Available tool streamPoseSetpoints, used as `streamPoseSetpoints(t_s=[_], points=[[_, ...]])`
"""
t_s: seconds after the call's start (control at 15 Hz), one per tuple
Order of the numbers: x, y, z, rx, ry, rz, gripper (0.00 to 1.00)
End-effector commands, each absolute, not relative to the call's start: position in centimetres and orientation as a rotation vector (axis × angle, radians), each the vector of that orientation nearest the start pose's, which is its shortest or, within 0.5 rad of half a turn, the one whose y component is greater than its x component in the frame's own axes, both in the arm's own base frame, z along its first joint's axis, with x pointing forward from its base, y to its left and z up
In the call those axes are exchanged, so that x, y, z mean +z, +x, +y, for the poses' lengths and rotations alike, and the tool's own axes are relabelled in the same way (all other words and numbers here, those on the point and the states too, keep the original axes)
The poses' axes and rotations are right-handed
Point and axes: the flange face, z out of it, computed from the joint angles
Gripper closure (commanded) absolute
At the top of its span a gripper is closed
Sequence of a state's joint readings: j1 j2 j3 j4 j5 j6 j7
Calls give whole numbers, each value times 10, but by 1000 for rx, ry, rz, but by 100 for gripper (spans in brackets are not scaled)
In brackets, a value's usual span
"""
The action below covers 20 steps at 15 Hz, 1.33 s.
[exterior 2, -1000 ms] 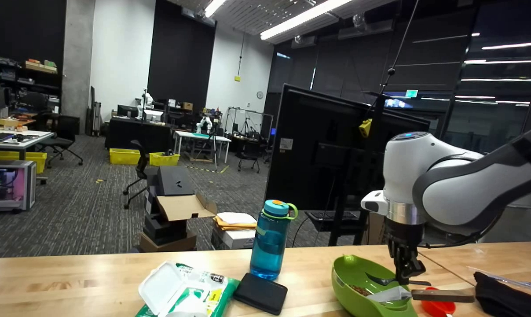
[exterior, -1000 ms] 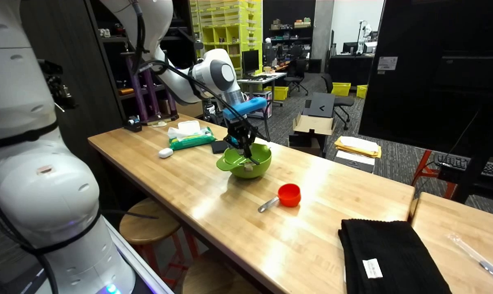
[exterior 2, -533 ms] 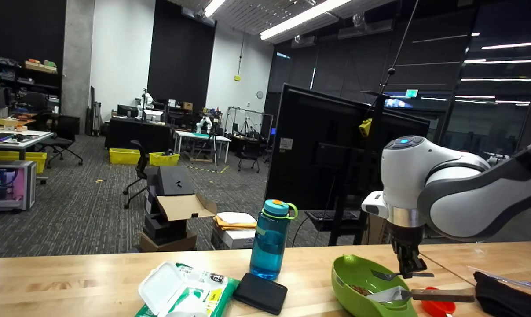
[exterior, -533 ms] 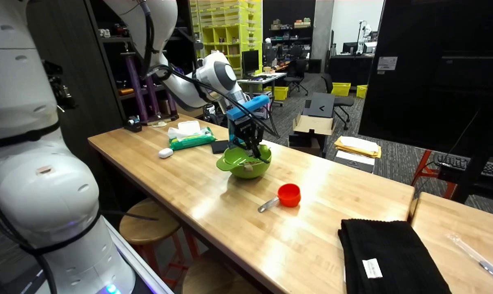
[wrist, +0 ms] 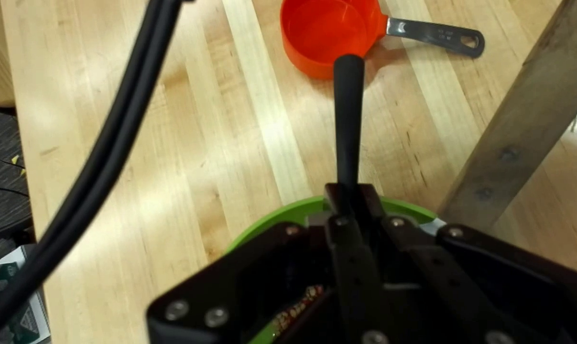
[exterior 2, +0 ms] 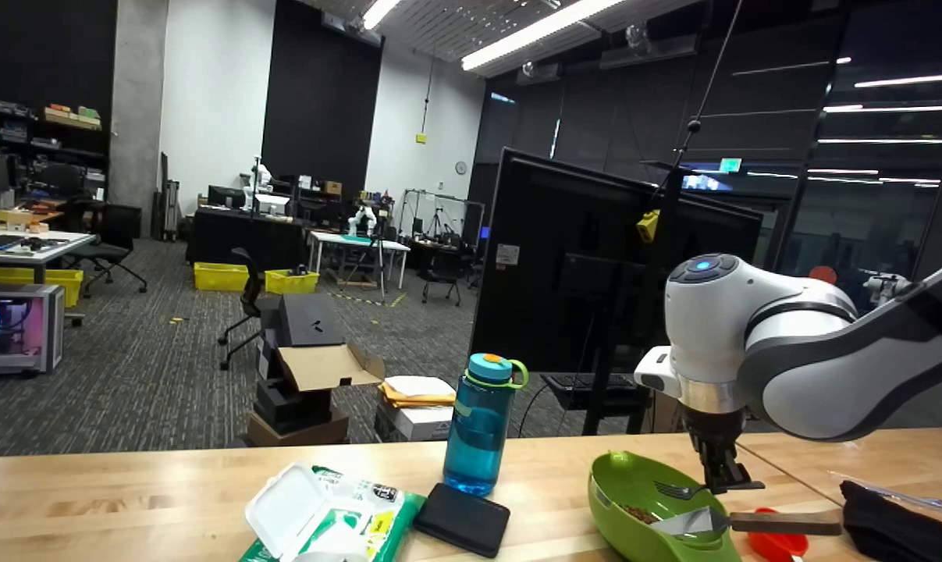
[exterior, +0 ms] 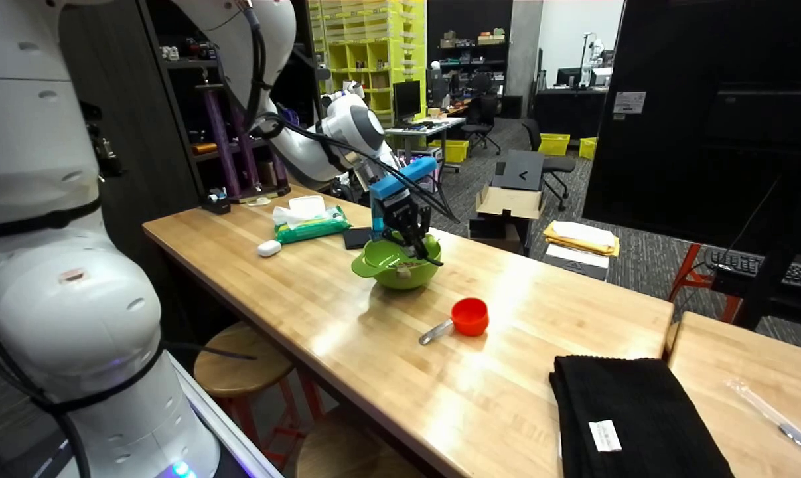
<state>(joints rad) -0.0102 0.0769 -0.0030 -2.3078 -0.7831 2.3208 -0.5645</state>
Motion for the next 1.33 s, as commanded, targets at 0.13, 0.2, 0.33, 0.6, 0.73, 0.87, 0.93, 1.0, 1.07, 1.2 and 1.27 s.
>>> streamPoseSetpoints(t_s=[0.13,0.2,0.33,0.6,0.73,0.87,0.93,1.0,1.07,1.2,1.27], points=[[304,521,-8,-284,2189,1398,98],[303,522,-7,-286,2187,1402,98],[302,522,-7,-289,2187,1405,98],[301,523,-6,-290,2186,1404,56],[300,523,-6,-289,2189,1404,42],[303,521,-6,-280,2195,1405,28],[305,520,-6,-275,2201,1406,22],[308,518,-7,-262,2215,1403,16],[311,517,-7,-250,2231,1400,8],[318,516,-8,-220,2265,1385,0],[321,515,-9,-206,2282,1377,0]])
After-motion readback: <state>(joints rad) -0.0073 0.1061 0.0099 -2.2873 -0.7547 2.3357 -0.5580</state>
